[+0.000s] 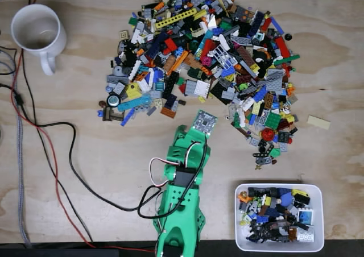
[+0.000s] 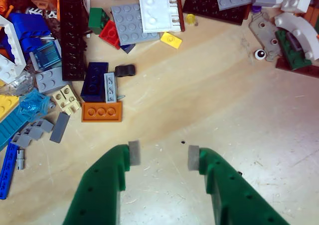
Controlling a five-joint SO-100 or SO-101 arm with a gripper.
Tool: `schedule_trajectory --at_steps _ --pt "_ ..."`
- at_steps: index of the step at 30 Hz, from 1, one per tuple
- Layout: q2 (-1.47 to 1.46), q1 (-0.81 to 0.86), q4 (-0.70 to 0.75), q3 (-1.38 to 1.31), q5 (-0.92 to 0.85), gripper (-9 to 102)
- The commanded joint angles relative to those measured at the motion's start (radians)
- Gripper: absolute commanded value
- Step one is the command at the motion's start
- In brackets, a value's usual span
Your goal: Find the closest Lego and put it in the bin.
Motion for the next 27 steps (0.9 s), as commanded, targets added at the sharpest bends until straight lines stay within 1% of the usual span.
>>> schedule_trajectory --at_steps 1,9,11,13,15,18,19,21,23,27 --pt "-0.117 0.035 0.075 -0.075 0.11 15" --pt "-0.143 0.04 0.064 -0.086 0.138 15" --pt "-0.193 0.057 0.051 -0.115 0.158 15" --pt "-0.305 0.097 0.043 -0.192 0.21 15" --pt "-0.482 0.178 0.055 -0.325 0.302 15" --pt "-0.755 0.356 0.101 -0.56 0.466 15" --pt "-0.825 0.419 0.107 -0.614 0.495 15" --pt "-0.931 0.518 0.112 -0.69 0.529 16" --pt "-1.0 0.595 0.11 -0.716 0.526 16" --pt "-1.1 0.695 0.112 -0.736 0.511 15"
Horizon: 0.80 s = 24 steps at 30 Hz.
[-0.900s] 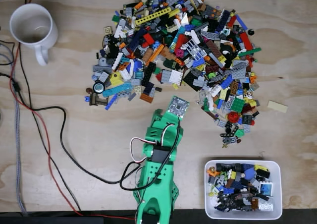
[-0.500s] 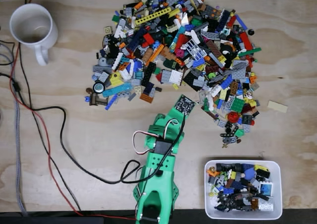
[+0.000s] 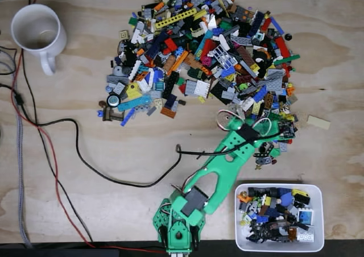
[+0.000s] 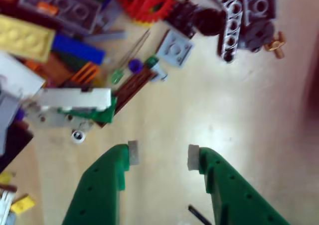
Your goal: Find the closest Lego and put it in the bin.
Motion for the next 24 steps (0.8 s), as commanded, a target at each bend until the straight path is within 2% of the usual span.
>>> schedule_trajectory --at_steps 1,6,17,24 --pt "-0.04 0.109 0.006 -0.092 -0.009 15" --pt "-0.109 0.161 -0.04 -0.08 -0.041 15" --pt "-0.256 0.129 -0.133 -0.103 -0.037 15" --pt "-0.313 0.143 -0.17 -0.144 -0.038 10"
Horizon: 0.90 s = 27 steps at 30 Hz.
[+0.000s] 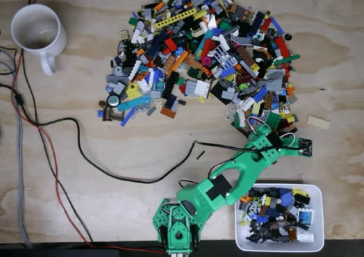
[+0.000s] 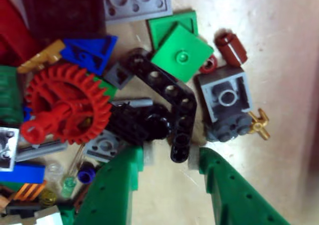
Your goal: Find the closest Lego and put it in the bin.
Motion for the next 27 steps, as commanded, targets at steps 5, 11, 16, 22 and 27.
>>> schedule_trajectory --at_steps 5,11,16,22,27 --pt "-0.011 0.021 -0.025 -0.057 -0.023 10" --pt "-0.029 0.048 -0.041 -0.063 -0.054 1" --pt "0.091 -0.029 0.029 -0.063 -0.057 0" --pt "0.322 -0.137 0.299 -0.198 -0.067 0" --pt "0.465 -0.054 0.449 -0.307 -0.084 0"
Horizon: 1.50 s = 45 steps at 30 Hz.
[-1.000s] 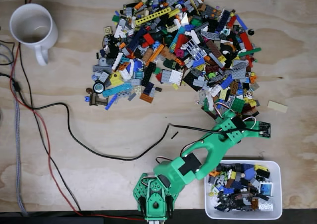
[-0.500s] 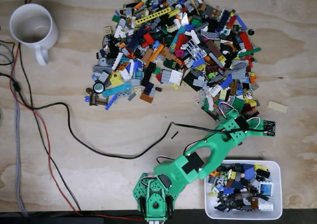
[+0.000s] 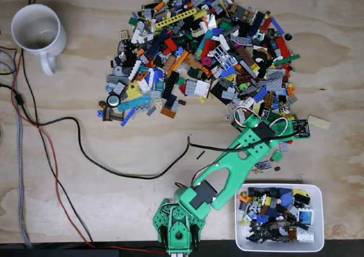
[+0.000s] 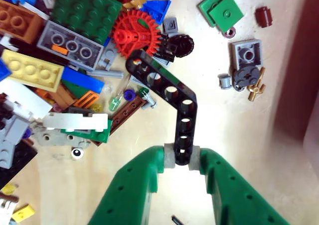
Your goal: Find the closest Lego and put it in the bin.
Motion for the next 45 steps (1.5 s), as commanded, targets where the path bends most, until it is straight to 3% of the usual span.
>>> schedule_trajectory --at_steps 1,7,13,18,21,25,27,33,38,45 --pt "0.198 0.107 0.086 -0.137 -0.028 0" --pt "0.308 0.43 0.152 -0.118 -0.094 0" --pt "0.379 0.732 0.06 0.04 -0.276 1" --pt "0.387 0.839 -0.026 0.158 -0.333 2" --pt "0.408 0.827 -0.044 0.21 -0.354 8" --pt "0.433 0.739 -0.091 0.232 -0.364 25" --pt "0.449 0.692 -0.124 0.222 -0.376 27" --pt "0.598 0.359 -0.383 0.261 -0.459 21" --pt "0.788 -0.037 -0.477 0.535 -0.632 20" --pt "0.963 -0.479 -0.529 0.805 -0.601 20"
